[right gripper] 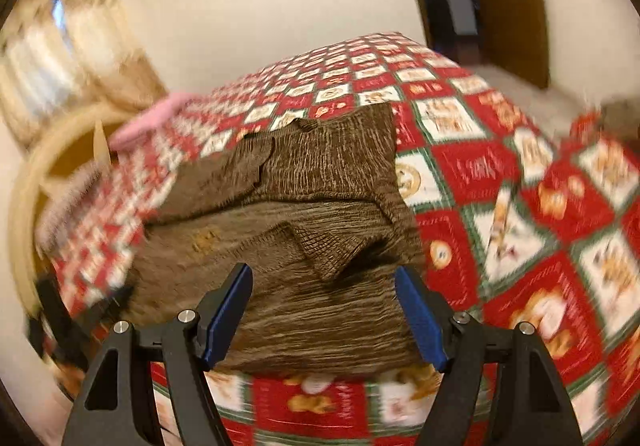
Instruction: Fold small clothes
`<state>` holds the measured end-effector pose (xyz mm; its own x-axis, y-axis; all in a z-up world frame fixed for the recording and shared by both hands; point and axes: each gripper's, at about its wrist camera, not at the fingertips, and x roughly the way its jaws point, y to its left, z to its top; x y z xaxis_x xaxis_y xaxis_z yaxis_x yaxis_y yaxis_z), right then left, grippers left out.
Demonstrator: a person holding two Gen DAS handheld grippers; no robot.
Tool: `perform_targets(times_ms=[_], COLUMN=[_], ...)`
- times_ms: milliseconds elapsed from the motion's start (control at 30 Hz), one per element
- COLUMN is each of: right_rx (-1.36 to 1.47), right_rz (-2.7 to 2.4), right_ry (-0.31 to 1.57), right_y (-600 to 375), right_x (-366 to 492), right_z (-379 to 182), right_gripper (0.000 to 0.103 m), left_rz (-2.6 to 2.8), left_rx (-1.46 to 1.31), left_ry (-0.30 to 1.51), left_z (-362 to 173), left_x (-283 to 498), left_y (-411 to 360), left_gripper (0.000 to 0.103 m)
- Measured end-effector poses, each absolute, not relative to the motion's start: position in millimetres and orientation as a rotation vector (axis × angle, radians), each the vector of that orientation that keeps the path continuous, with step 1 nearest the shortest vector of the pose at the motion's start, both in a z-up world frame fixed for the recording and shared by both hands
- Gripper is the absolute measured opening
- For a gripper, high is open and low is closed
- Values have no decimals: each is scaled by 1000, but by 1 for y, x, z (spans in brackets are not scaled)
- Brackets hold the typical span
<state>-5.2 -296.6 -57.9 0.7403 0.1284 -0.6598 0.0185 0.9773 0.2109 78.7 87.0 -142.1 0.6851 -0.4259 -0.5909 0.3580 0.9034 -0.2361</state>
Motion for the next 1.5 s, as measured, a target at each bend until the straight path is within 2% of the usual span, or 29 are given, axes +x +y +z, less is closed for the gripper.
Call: perform_targets(times_ms=[33,100,200,300,467,500,533,567,600,733,1033,1133,1367,1433,1467,1500], right_rx=[170,59,-93,-248,-333,-304,-253,-201,-162,-74,5,3,175,190,199,219], right_rz=[60,57,68,63,35,34,32,37,37,18,-61,-31,93,151,160,180], right_ry=[747,781,811,827,835,833,835,852,863,805,572,615,788,865,889,904], right_y=[-293,-280,-261,-248,-253,-257,-266,-272,-275,-280,-273,-275,-300,-299,-299,-300], right_x=[-2,9,24,36,56,59,61,63,64,49,23,36,59,71,74,76], right_z=[-59,-64,-76,-91,-107,-108,-107,-107,-106,-91,-19,-16,-58,-74,-80,-84], right_gripper=[74,74,74,74,74,66,49,7,3,3,1,1,2,8,22,44], left_rz=[-447,-458,-454,-462,-472,-473,-474,-471,-470,-442,-420,-408,-414,-409,-405,-403], left_rx=[-104,-105,-84,-98,-139,-138,-137,-137,-139,-137,-159,-133,-171,-203,-210,-208], left_ry=[692,689,682,682,683,684,685,683,679,650,585,608,648,666,674,677], left_z=[-143,-143,-143,-142,-141,-141,-140,-138,-135,-113,-76,-78,-94,-98,-99,-99], left_x=[78,75,73,76,77,77,76,76,75,82,107,118,116,117,117,117], left_y=[86,83,80,84,91,90,90,91,91,96,102,95,99,104,105,105], left_gripper=[39,46,45,16,15,14,13,13,13,13,13,13,13,13,13,13])
